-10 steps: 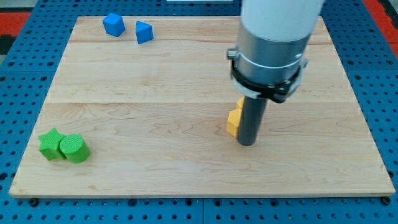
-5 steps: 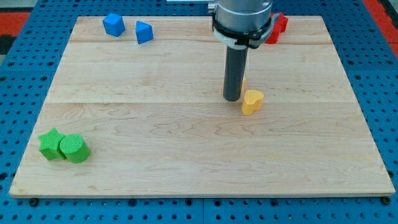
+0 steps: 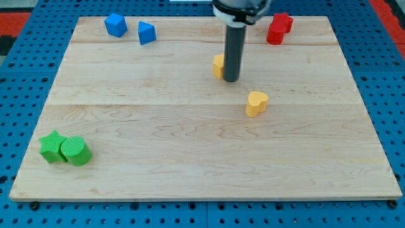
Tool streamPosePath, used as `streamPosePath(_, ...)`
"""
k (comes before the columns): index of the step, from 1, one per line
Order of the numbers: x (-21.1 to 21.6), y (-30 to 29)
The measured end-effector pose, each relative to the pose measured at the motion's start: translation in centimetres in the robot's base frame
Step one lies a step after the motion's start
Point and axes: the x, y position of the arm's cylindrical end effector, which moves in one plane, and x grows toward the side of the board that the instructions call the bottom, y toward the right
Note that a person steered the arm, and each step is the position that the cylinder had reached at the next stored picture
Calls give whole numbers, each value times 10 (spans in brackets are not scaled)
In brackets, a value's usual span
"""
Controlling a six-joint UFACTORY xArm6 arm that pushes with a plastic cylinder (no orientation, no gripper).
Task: Move the yellow hexagon towards the top center
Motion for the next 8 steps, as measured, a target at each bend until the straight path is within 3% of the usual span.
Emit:
streamPosePath(2,-51,-43)
streamPosePath(4,-58,-80)
streamPosePath(6,-65,-80)
streamPosePath(8,-112,-66)
